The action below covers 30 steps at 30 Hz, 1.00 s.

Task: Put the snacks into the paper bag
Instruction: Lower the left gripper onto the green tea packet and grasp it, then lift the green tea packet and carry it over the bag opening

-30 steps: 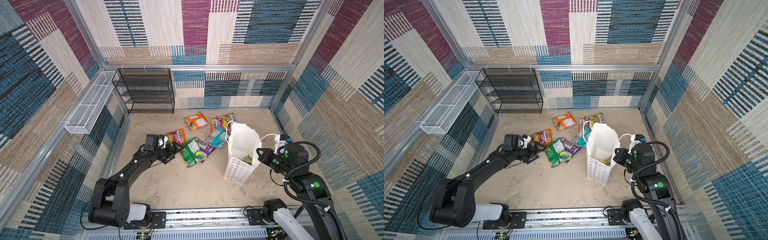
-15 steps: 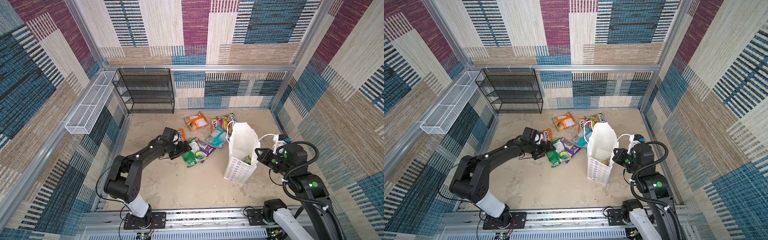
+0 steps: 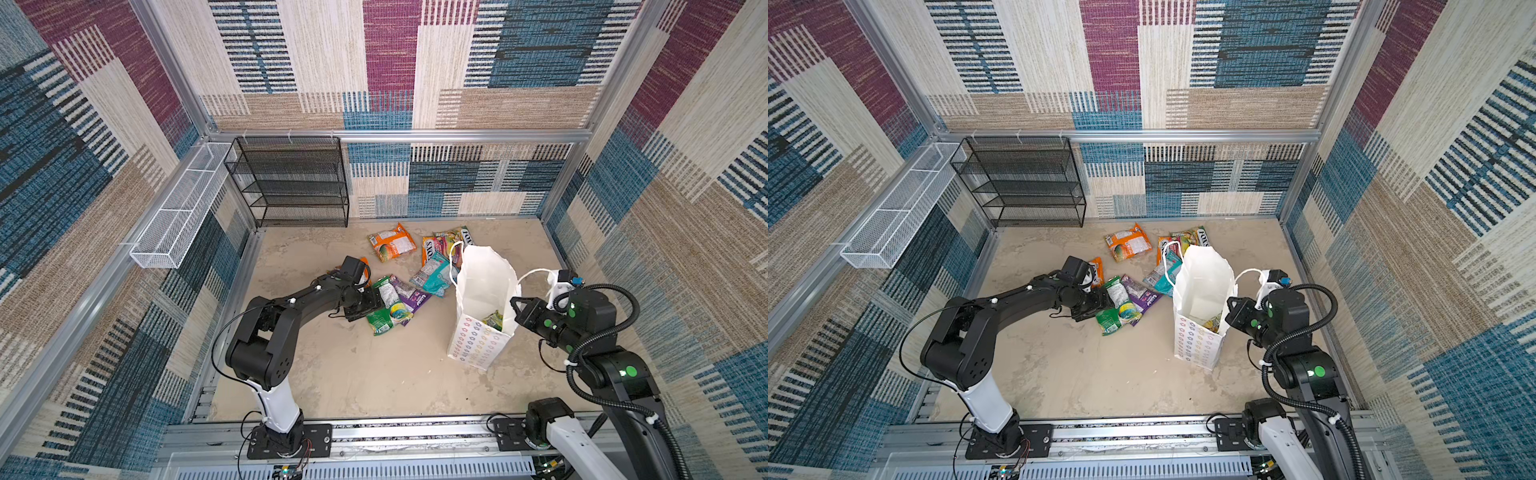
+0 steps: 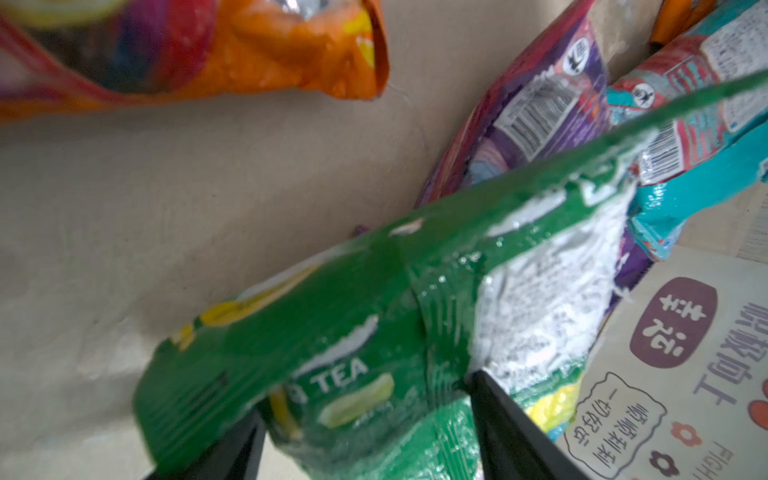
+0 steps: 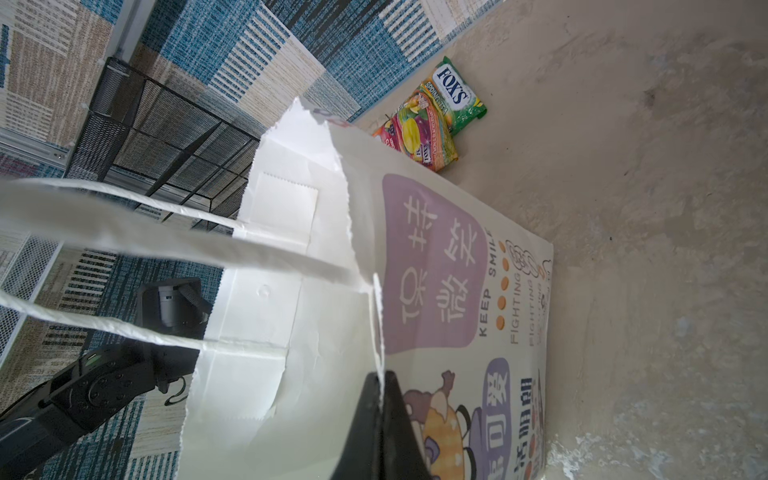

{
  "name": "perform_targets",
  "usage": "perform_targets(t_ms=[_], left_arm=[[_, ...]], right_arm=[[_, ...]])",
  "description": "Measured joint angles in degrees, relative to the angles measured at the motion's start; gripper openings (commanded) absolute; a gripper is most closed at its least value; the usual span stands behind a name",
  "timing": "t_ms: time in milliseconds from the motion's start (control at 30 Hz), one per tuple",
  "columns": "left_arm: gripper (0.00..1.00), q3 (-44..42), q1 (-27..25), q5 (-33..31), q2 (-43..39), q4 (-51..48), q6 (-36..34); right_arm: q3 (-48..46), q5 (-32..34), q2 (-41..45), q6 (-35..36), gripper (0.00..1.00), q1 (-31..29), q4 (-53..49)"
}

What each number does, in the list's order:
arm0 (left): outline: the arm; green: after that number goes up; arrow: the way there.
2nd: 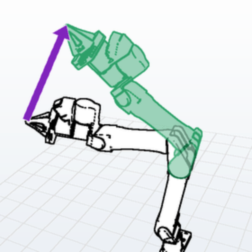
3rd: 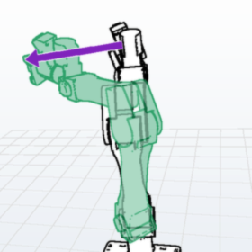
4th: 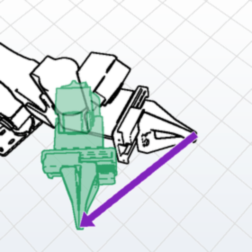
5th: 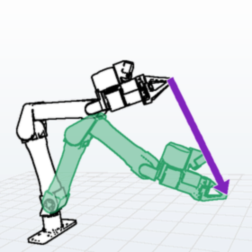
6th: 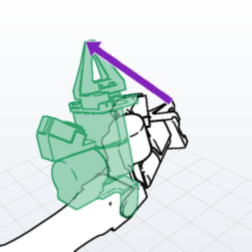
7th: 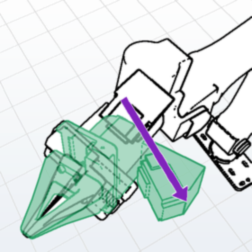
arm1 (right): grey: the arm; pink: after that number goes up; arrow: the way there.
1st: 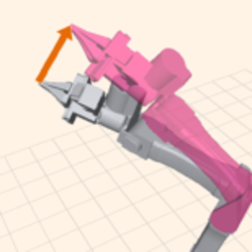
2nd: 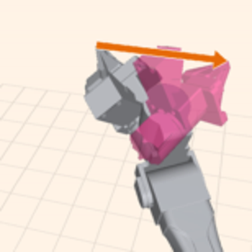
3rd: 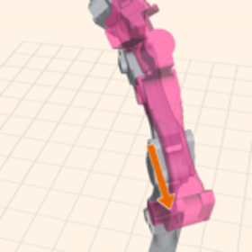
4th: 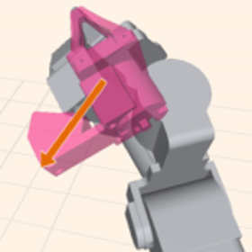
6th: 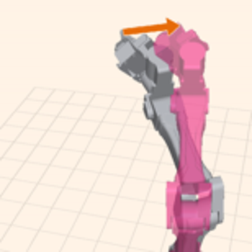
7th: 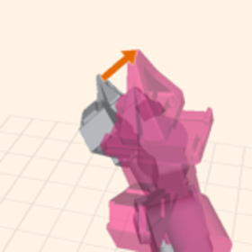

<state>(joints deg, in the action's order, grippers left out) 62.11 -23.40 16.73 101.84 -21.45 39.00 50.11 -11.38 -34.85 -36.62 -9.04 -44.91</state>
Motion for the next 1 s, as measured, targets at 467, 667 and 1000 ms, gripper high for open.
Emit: perform_targets(t_ms=[467,667,1000], left_arm=[[0.28,0.0,-0.6,0.2,-0.3,0.6,2.7],[0.08,0.2,-0.6,0.2,-1.8,0.1,4.3],[0.00,0.2,-0.6,1.9,-6.4,-1.2,6.5]], right_arm=[[0.0,-0.5,1.0,0.0,0.00,0.0,-0.2],[0.0,-0.6,1.6,0.0,0.00,0.0,-0.4],[0.2,-0.6,1.9,0.0,0.00,0.0,-0.9]])
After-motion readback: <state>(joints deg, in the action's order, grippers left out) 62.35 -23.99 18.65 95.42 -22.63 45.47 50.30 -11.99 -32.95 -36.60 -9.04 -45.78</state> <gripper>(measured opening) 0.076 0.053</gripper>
